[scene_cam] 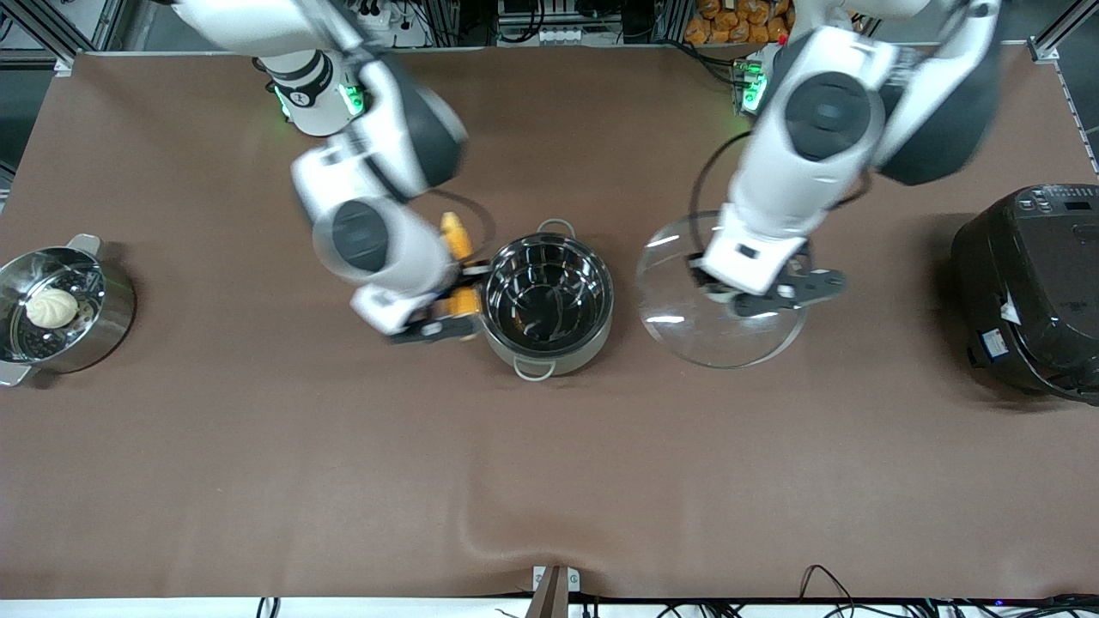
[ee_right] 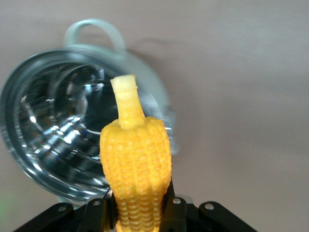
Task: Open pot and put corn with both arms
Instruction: 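Set the lid down with the left gripper while the right gripper lowers the corn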
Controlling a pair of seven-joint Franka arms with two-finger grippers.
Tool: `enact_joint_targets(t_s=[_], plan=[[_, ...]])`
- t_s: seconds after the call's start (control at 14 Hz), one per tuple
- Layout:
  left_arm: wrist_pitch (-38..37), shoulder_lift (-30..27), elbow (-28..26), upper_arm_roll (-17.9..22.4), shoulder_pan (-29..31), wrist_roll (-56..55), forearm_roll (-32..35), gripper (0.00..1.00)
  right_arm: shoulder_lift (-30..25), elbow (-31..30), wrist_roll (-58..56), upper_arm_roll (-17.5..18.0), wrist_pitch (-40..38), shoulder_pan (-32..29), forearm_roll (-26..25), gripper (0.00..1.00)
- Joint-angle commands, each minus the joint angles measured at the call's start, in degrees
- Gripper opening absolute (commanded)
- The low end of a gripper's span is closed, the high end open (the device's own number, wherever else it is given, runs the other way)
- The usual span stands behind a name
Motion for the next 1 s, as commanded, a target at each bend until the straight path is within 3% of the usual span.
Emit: enact_joint_targets(t_s=[0.0,0.29,0.79,0.93], plan=[[0.6,-6.4,-9.9,-0.6,5.9,9.9,-1.4,0.00,5.7,4.4,0.1,-0.7,4.0,2.3,-1.3,0.00],[6.5,-7.1,-19.5,-0.6,13.6,18.0,-1.3,0.00,8.2,4.3,0.1,-0.8,8.1,4.5,-3.4,0.00],[32.4,-7.1,-38.5,-0.4,14.0,17.9,-0.8,0.00,9.8,4.3,1.9,-0.7,11.6,5.1,-3.3,0.02],[40.0,-6.7,-42.9,-0.4,13.9,17.6,-0.7,0.00,10.2,4.3,2.4,-0.7,11.8,5.4,-3.3,0.07]])
